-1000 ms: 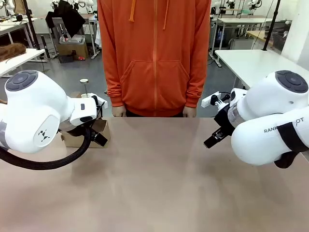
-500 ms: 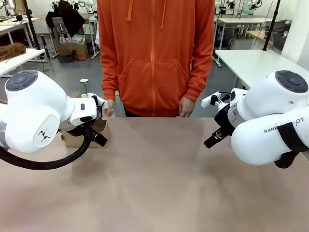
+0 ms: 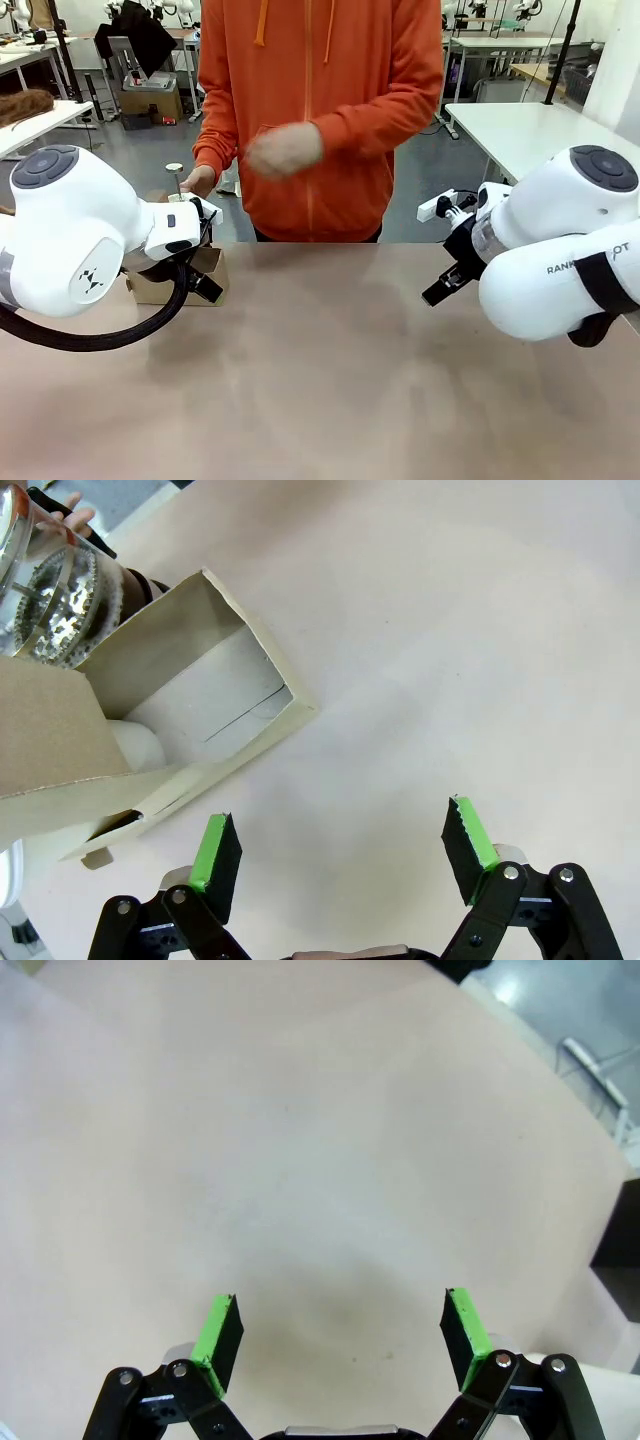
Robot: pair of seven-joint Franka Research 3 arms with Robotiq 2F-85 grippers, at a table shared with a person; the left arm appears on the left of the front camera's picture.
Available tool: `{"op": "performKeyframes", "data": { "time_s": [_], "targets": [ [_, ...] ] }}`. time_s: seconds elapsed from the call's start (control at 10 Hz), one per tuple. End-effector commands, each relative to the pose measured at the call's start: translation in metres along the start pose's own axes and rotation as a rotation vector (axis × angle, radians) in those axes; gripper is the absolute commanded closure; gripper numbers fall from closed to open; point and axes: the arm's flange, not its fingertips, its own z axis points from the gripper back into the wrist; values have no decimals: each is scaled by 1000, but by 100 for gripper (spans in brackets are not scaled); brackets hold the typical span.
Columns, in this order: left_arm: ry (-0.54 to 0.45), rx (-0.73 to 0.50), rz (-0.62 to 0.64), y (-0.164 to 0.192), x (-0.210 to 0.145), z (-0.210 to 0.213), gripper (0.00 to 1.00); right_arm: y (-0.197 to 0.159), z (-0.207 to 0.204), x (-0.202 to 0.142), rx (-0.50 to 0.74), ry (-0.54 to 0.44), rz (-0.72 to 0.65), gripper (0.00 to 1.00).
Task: Pour a drink into a cup and package it in a carrier.
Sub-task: Pick up the 600 ml Paper Cup and place it in the middle top area of the table.
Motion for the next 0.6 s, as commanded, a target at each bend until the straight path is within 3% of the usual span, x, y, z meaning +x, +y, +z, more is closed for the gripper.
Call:
{"op": "performKeyframes", "data": {
  "time_s": [0.0,0.3,0.5],
  "targets": [
    [0,0,0,0,0,0,0,-40,35,42,38,-1,-23,0],
    [0,0,0,0,0,0,0,-116,90,77,142,-33,-53,0],
    [0,0,0,0,0,0,0,-191,132,58,318,-136,-25,0]
  ]
}}
